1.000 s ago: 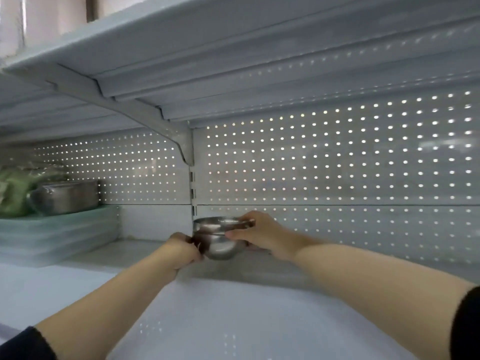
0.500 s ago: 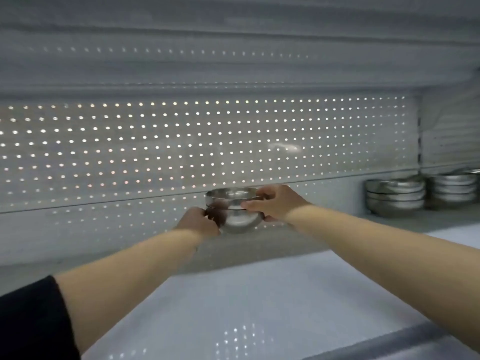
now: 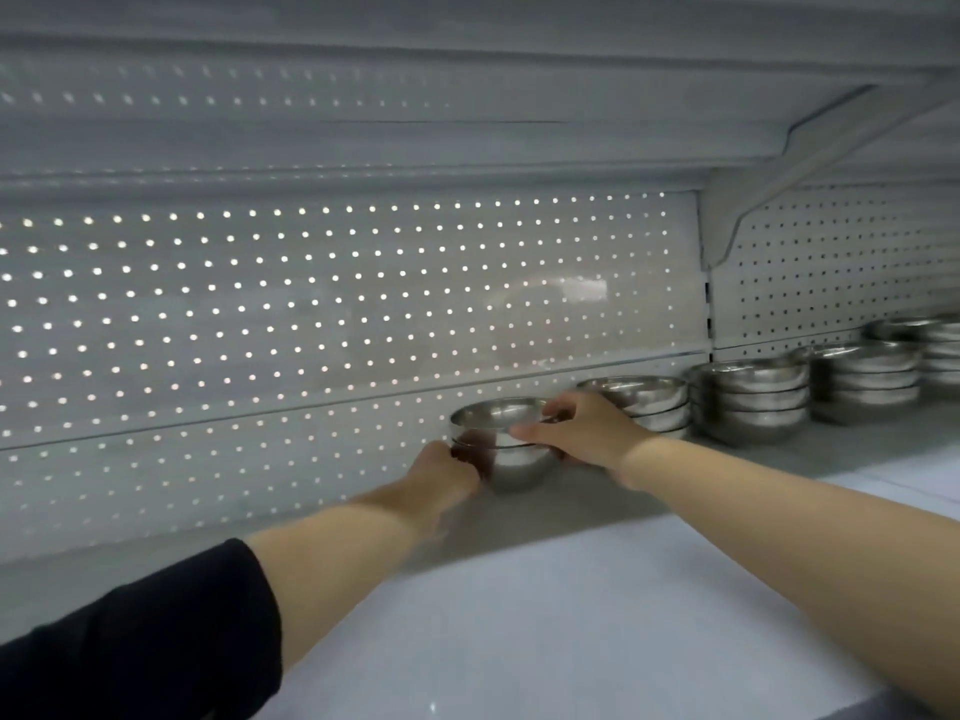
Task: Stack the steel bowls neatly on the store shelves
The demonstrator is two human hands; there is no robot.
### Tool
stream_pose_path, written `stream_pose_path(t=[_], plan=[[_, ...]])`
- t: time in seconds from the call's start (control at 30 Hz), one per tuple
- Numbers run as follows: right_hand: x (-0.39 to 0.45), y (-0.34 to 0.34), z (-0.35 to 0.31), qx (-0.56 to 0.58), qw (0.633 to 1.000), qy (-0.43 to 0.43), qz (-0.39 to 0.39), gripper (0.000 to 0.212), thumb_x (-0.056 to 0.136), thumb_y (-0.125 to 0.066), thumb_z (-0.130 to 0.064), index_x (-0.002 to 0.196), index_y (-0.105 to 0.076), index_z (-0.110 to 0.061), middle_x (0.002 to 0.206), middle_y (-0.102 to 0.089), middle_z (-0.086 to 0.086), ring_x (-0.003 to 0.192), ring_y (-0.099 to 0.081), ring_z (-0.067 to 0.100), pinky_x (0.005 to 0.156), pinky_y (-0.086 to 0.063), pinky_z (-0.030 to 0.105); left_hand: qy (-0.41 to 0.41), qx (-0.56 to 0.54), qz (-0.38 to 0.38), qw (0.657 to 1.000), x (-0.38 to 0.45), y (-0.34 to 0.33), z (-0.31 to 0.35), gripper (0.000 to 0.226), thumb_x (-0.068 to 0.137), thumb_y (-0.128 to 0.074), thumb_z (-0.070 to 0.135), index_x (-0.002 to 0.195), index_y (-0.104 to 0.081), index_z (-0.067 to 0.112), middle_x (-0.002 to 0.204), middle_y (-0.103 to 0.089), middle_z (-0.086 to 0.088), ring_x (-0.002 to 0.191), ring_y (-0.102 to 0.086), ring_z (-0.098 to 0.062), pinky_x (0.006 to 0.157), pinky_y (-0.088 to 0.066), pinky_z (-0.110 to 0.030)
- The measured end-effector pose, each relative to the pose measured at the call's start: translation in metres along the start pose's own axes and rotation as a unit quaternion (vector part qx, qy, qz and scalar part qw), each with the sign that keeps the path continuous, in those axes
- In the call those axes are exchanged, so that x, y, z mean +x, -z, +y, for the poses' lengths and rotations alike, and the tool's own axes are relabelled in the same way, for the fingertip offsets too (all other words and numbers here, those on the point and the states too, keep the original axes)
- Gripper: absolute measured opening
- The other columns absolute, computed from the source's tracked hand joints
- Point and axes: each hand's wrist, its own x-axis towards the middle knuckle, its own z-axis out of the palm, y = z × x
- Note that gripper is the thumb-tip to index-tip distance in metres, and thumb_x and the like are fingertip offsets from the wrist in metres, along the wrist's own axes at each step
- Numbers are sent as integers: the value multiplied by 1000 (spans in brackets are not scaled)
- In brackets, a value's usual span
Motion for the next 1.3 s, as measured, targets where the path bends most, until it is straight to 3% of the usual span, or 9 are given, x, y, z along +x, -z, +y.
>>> stream_pose_path(t=[0.2, 0.37, 0.47, 0.57, 0.73, 1.0, 1.1, 1.2, 1.3], plan=[[3, 11, 19, -12, 1000, 19, 7, 65, 62, -81, -51, 114, -57, -20, 107, -59, -7, 97, -56, 11, 74, -42, 22, 18, 12, 8, 1000, -2, -19, -1, 40, 73, -54, -8, 113, -55, -8, 112, -61, -28, 107, -59, -38, 94, -50, -46], [3, 5, 21, -4, 1000, 19, 8, 63, 66, -78, -50, 116, -58, -18, 111, -59, -4, 100, -55, 15, 77, -40, 24, 15, 15, 15, 1000, -7, -14, 2, 37, 74, -55, -11, 111, -56, -10, 112, -62, -30, 107, -60, -39, 96, -48, -50], [1, 4, 20, -19, 1000, 22, 3, 62, 68, -78, -49, 117, -56, -18, 109, -58, -4, 98, -54, 13, 72, -39, 22, 11, 14, 18, 1000, -11, -11, 2, 36, 75, -57, -9, 111, -58, -8, 110, -63, -28, 106, -61, -38, 95, -50, -43], [-1, 3, 18, -21, 1000, 20, -1, 64, 71, -76, -47, 122, -52, -18, 109, -53, -6, 99, -50, 13, 77, -37, 23, 2, 20, 19, 1000, -14, -8, 2, 30, 74, -59, -8, 104, -62, -9, 98, -66, -23, 94, -64, -30, 79, -48, -32], [-3, -1, 18, -23, 999, 27, -2, 67, 73, -75, -46, 127, -49, -17, 111, -48, -7, 100, -46, 12, 81, -35, 23, -8, 49, 34, 998, -14, -7, 4, 18, 75, -55, -11, 90, -61, -3, 80, -52, -12, 80, -47, -19, 74, -36, -26], [-5, 3, 14, -51, 998, 37, -18, 68, 73, -74, -45, 128, -44, -20, 107, -53, -10, 99, -50, 11, 75, -37, 21, 20, 88, 46, 995, -10, -6, 3, 34, 77, -54, -6, 110, -55, -4, 87, -53, -11, 86, -49, -22, 75, -39, -25], [-13, 7, 6, -125, 990, 58, -15, 65, 74, -73, -44, 125, -42, -18, 104, -57, -8, 97, -53, 13, 70, -38, 22, 30, 125, 43, 991, -15, -2, 5, 59, 79, -59, -2, 134, -41, 0, 117, -57, -13, 107, -55, -25, 94, -46, -30], [-26, 17, -11, -212, 976, 49, -17, 66, 78, -68, -45, 130, -39, -16, 119, -53, 2, 101, -54, 20, 75, -41, 28, 11, 269, 64, 961, -28, 3, 18, 59, 83, -61, 9, 138, -40, 11, 137, -51, -6, 123, -51, -21, 101, -43, -26], [-55, 31, -33, -338, 938, 68, -43, 47, 81, -63, -42, 118, -50, -16, 109, -57, 4, 97, -56, 23, 73, -45, 29, -33, 467, 66, 881, -69, 7, 46, 47, 85, -52, 9, 131, -50, 15, 132, -55, -5, 120, -54, -23, 94, -45, -28]])
